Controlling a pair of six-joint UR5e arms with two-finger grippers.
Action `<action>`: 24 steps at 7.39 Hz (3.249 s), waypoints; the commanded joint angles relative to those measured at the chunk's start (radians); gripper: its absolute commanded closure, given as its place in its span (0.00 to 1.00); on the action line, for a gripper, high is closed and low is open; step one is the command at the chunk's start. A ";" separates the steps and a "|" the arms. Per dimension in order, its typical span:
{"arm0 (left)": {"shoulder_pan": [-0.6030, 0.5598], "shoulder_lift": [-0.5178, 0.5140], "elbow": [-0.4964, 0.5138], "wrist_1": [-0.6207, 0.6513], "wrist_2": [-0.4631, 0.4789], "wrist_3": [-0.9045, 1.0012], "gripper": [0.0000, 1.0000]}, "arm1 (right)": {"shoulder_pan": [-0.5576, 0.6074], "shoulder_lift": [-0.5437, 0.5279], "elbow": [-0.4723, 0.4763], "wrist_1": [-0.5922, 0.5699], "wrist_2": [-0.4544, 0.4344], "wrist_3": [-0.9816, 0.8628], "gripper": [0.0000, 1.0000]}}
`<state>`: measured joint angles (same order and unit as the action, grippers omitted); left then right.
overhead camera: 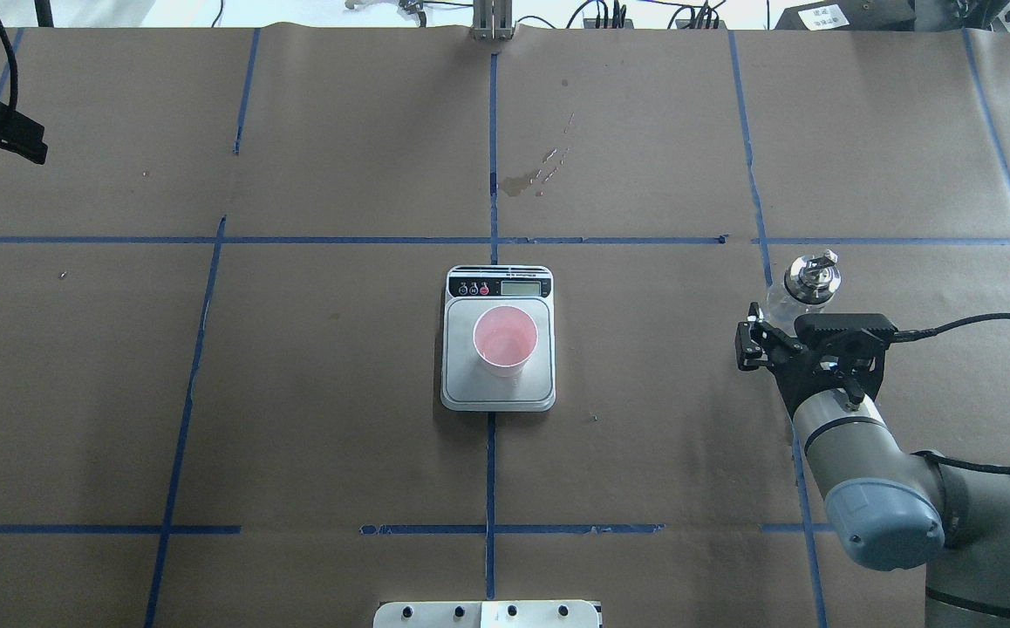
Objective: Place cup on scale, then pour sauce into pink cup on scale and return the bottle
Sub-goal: 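Grasp the glass dispenser body with the right gripper and lift it, then carry the dispenser with the right gripper toward the pink cup and tilt it, then hold the tilted dispenser spout over the pink cup to pour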
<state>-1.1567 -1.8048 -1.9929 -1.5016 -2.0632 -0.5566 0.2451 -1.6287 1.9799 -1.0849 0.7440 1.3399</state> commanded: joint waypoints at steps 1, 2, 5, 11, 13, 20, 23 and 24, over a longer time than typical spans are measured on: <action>-0.006 0.011 -0.001 0.000 0.000 0.010 0.00 | -0.022 0.009 0.027 -0.009 -0.056 -0.199 1.00; -0.012 0.045 -0.001 -0.006 -0.002 0.038 0.00 | -0.027 0.074 0.033 -0.004 -0.086 -0.328 1.00; -0.093 0.125 0.020 -0.029 -0.040 0.203 0.00 | -0.043 0.209 0.014 -0.012 -0.112 -0.537 1.00; -0.230 0.239 0.258 -0.298 -0.169 0.461 0.00 | -0.058 0.439 -0.021 -0.478 -0.251 -0.970 1.00; -0.241 0.237 0.261 -0.298 -0.175 0.463 0.00 | -0.064 0.478 -0.022 -0.687 -0.288 -0.984 1.00; -0.242 0.223 0.278 -0.293 -0.175 0.463 0.00 | -0.058 0.486 -0.088 -0.805 -0.431 -1.266 1.00; -0.242 0.222 0.278 -0.292 -0.175 0.461 0.00 | -0.058 0.484 -0.108 -0.805 -0.494 -1.401 1.00; -0.244 0.216 0.278 -0.287 -0.175 0.458 0.00 | -0.058 0.481 -0.110 -0.805 -0.509 -1.447 1.00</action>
<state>-1.3995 -1.5845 -1.7150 -1.7927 -2.2381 -0.0958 0.1871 -1.1443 1.8726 -1.8898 0.2554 -0.0540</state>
